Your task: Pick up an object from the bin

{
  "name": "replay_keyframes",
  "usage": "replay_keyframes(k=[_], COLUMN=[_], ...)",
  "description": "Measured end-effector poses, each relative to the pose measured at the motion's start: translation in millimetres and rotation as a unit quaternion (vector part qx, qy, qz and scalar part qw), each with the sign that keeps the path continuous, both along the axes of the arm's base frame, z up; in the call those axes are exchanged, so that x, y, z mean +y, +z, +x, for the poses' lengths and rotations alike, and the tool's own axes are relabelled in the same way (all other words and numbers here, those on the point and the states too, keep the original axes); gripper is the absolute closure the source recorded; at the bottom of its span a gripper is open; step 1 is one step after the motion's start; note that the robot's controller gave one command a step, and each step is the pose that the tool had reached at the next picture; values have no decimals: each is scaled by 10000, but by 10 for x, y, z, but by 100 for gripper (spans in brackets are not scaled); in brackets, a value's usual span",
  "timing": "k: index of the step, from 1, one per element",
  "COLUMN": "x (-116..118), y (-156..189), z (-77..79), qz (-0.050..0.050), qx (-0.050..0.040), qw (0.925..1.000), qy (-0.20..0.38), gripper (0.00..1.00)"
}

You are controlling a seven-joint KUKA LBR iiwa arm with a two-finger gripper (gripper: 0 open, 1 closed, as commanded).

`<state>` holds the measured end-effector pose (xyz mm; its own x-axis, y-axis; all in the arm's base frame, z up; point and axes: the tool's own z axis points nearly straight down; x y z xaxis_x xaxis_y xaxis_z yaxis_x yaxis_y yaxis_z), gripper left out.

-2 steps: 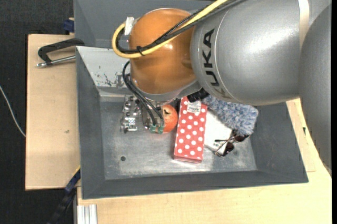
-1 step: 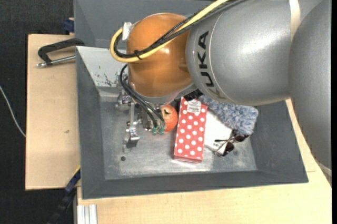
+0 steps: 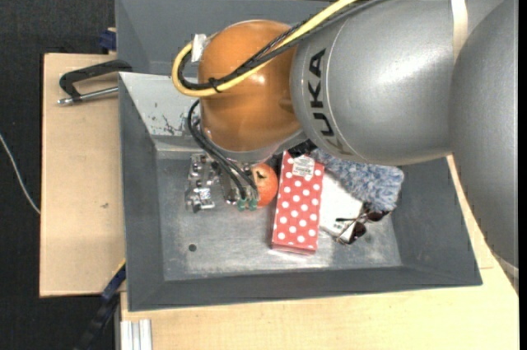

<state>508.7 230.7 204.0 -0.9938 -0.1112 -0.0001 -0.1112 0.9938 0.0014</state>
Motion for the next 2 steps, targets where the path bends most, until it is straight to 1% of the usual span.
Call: replay_keyframes(k=[1, 2], x=[0, 19], y=[0, -627], z=[0, -41], qz=[0, 2], qx=[0, -2], qw=[10000, 9999], qy=[1, 101], gripper=[100, 0])
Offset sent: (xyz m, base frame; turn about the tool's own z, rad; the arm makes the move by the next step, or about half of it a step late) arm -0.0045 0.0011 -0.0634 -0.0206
